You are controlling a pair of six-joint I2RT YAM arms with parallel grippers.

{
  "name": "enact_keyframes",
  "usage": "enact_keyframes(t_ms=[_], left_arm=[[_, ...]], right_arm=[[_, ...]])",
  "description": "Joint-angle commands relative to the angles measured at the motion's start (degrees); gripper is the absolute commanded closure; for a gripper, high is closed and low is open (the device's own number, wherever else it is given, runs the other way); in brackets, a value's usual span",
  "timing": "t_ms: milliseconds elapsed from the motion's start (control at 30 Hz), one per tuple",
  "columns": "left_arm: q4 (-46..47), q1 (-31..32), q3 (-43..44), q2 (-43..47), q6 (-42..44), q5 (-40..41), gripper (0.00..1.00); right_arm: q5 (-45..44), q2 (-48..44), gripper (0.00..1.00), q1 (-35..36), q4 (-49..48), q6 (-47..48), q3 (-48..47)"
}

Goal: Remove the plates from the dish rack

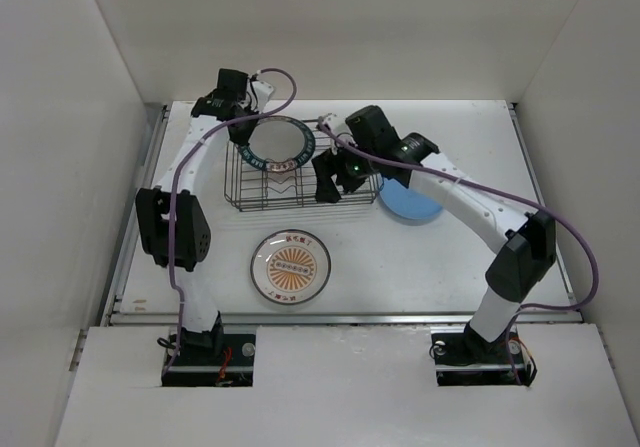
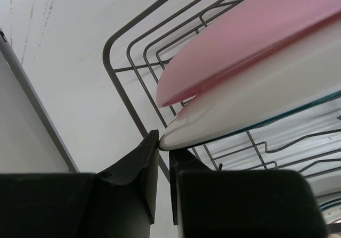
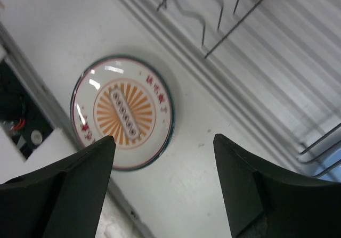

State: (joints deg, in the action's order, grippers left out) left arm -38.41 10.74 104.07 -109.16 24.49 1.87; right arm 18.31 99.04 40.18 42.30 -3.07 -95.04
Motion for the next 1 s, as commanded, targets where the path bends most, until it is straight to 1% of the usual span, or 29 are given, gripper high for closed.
enact_keyframes(t_ms=[0, 33, 67, 100, 133, 233, 333, 500, 667, 767, 900, 967], left_arm=[[1.1, 0.0, 3.0, 6.3, -1.5, -5.1, 1.00], [0.5, 0.0, 4.0, 6.9, -1.5, -5.1, 1.00], [0.4, 0.0, 4.0, 6.9, -1.5, -5.6, 1.00], [-0.3, 0.0, 4.7, 6.9, -1.5, -5.6, 1.00], [-0.9, 0.0, 4.7, 6.9, -1.5, -6.2, 1.00], [-1.4, 0.0, 5.3, 8.2, -2.0, -6.2, 1.00], [-1.9, 0.0, 5.9, 8.7, -2.5, -6.2, 1.00], [-2.5, 0.0, 6.5, 9.9, -4.3, -6.7, 1.00], [-3.6, -0.5, 8.3, 10.5, -5.3, -7.9, 1.00], [-3.6, -1.2, 9.8, 10.5, -8.1, -9.5, 1.00], [-5.3, -1.7, 9.8, 10.5, -8.7, -12.1, 1.00], [-5.3, -1.7, 8.2, 11.0, -9.2, -12.7, 1.00]], right_arm=[[-4.0, -1.7, 0.19, -2.2, -10.0, -1.0, -4.6], [-5.1, -2.2, 0.19, -2.2, -12.5, -1.6, -3.8], [-6.3, -2.2, 0.17, -3.0, -14.9, -2.2, -3.0], [-7.3, -2.2, 0.17, -3.5, -18.8, -2.7, -2.4], [-9.1, -1.5, 0.17, -4.1, -19.9, -2.7, -2.4], [-10.6, 1.2, 0.17, -5.8, -19.9, -4.5, -4.7], [-10.6, 1.2, 0.17, -6.3, -19.9, -4.5, -4.7], [-12.9, 0.2, 0.17, -6.3, -21.1, -5.5, -0.8], [-13.5, -0.9, 0.17, -6.9, -21.1, -5.5, 0.4], [-14.1, -1.5, 0.17, -6.9, -21.1, -6.1, 1.7], [-14.1, -2.1, 0.17, -6.9, -21.8, -6.6, 2.2], [-14.6, -2.1, 0.17, -6.9, -21.8, -6.6, 2.2]])
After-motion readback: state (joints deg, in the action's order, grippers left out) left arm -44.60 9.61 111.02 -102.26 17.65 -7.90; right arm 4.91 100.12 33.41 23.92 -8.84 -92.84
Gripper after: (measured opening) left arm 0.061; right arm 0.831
